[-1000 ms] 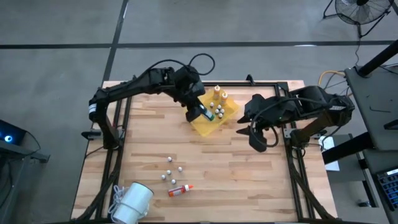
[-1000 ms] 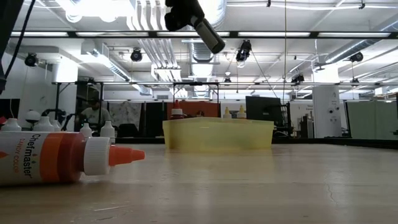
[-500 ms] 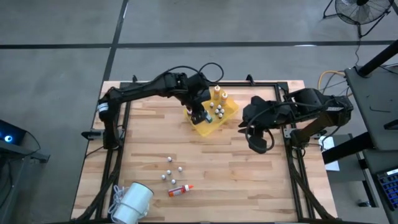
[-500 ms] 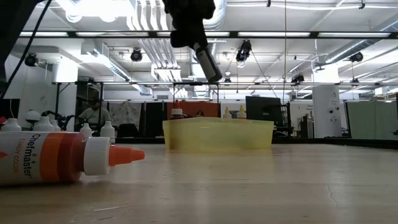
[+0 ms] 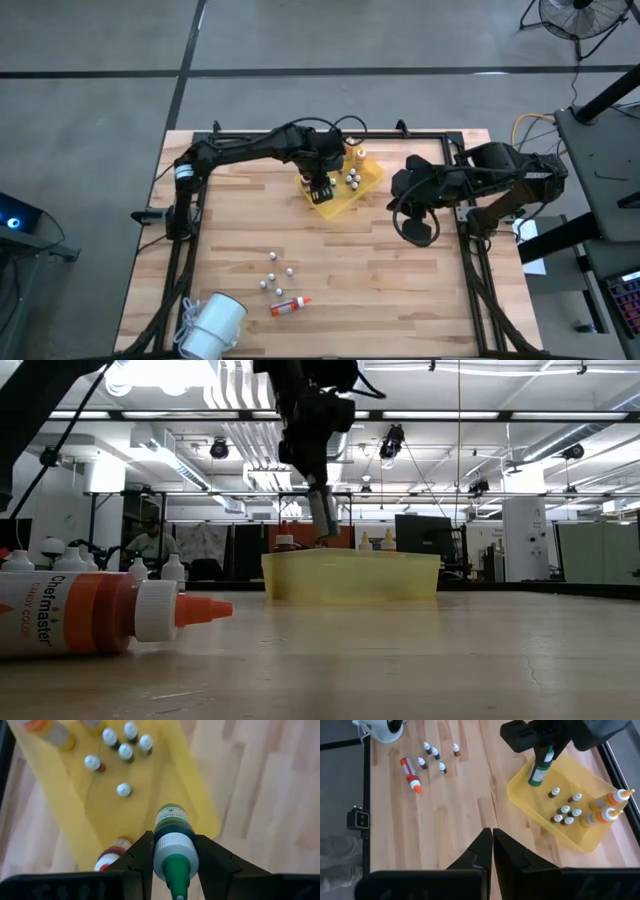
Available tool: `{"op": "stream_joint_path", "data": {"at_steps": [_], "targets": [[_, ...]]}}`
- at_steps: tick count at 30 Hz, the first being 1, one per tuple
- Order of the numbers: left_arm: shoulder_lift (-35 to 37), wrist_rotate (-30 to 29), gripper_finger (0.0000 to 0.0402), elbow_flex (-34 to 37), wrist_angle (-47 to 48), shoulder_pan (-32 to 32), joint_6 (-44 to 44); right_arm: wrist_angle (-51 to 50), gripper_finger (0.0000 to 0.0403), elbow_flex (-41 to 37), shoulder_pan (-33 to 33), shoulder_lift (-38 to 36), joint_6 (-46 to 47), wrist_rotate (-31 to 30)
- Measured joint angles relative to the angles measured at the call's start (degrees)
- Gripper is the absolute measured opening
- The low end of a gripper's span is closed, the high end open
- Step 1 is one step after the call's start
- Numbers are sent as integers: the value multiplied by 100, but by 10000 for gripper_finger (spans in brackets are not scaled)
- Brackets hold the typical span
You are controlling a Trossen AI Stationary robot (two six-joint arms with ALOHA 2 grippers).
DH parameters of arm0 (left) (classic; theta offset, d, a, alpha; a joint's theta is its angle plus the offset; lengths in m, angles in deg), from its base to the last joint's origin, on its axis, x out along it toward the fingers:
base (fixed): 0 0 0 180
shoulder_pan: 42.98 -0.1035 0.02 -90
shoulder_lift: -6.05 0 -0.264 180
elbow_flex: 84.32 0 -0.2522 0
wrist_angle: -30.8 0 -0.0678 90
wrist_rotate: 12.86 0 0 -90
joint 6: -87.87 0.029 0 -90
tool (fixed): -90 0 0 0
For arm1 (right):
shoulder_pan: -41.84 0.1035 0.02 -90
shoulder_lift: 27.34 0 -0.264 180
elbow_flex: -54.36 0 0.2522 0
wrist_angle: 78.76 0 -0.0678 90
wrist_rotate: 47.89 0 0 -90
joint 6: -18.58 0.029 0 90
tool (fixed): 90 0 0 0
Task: Pick & Place food coloring
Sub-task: Put the large green food coloring bottle into the yellow bin
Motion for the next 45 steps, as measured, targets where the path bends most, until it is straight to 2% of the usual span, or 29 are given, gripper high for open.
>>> {"op": "stream_joint_path", "data": {"at_steps": [13,23,36,45], "targets": [[-578,-584,93,0,373,-26,165,-15,8,-364,0,2,155,13],[-765,-632,93,39,250,-43,202,2,8,-420,0,0,155,13],[-763,-608,93,557,-109,-63,202,13,8,-420,0,-2,155,13],[-755,-529,143,615,-134,-66,190,20,8,-420,0,-4,155,11]]}}
